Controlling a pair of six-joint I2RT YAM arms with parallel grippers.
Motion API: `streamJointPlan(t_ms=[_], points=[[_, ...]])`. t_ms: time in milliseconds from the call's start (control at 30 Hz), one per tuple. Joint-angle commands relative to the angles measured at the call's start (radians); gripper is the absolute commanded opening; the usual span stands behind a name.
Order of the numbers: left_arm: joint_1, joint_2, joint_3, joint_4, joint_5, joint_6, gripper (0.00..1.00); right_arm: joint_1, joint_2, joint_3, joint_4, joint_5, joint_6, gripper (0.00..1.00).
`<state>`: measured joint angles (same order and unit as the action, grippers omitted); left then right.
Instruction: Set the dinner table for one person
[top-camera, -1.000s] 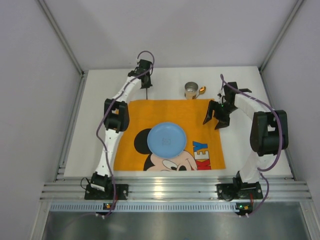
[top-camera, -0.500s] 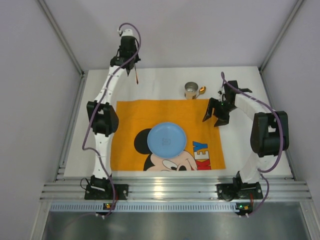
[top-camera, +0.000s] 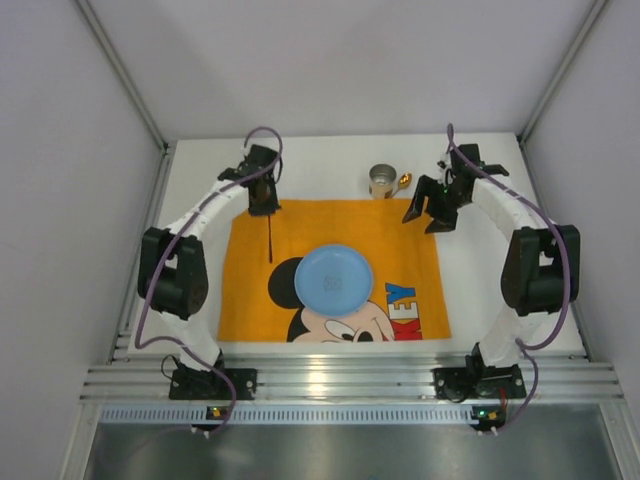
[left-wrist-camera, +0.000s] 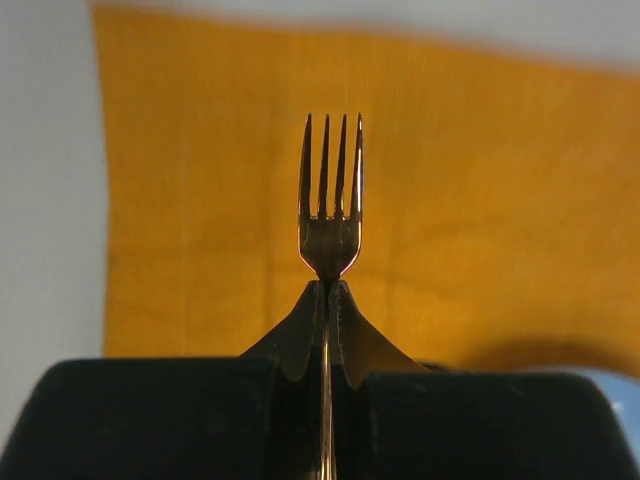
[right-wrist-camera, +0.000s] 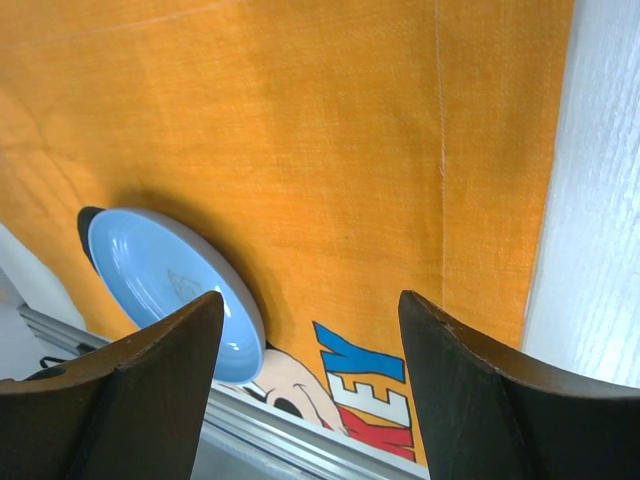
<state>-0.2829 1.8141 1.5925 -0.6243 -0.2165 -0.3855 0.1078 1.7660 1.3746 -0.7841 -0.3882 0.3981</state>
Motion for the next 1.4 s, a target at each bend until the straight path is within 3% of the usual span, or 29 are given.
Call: streamJointPlan(t_ms=[0,133,400,567,600,667,700,767,800,833,867,1200,1367], points=[[-0.105,-0.117,-0.219,-0.089,0.049,-0.140,0.00,0.007,-0.063,0.063,0.006,-0.024,0.019,0.72],[-0.144,-0.174,-0.423,-0.003,0.124,-0.210,0.00,0.007,-0.056,0.093,0.009,-0.061,0.031,0.72],[-0.191,-0.157,-0.486,-0.012,0.098,-0.222,0.00,0.007,-0.016,0.185,0.017,-0.067,0.057,0.73],[-0.213,-0.119,-0.506,-0.009,0.092,-0.224,0.02,0.009,0.088,0.328,0.019,-0.061,0.077,0.73],[-0.214,-0.116,-0.509,-0.006,0.091,-0.224,0.11,0.010,0.107,0.352,0.017,-0.063,0.081,0.73],[-0.214,-0.116,-0.511,-0.006,0.088,-0.213,0.21,0.010,0.164,0.420,0.017,-0.061,0.094,0.73],[-0.214,-0.116,-0.503,-0.014,0.086,-0.210,0.33,0.012,0.199,0.440,0.019,-0.061,0.100,0.73],[-0.214,-0.121,-0.490,-0.026,0.075,-0.194,0.49,0.021,0.236,0.498,0.017,-0.046,0.114,0.73],[-0.214,-0.121,-0.467,-0.040,0.068,-0.190,0.64,0.027,0.253,0.517,0.016,-0.031,0.116,0.73],[-0.213,-0.119,-0.453,-0.072,0.057,-0.185,0.90,0.035,0.289,0.550,0.013,-0.008,0.122,0.73],[-0.213,-0.119,-0.439,-0.090,0.034,-0.178,0.98,0.049,0.306,0.566,0.006,0.049,0.125,0.72],[-0.190,-0.174,-0.302,-0.207,0.011,-0.122,0.98,0.124,0.545,0.799,-0.017,0.255,0.218,0.65],[-0.147,-0.191,-0.299,-0.233,0.023,-0.092,0.98,0.144,0.604,0.869,-0.066,0.383,0.232,0.51]])
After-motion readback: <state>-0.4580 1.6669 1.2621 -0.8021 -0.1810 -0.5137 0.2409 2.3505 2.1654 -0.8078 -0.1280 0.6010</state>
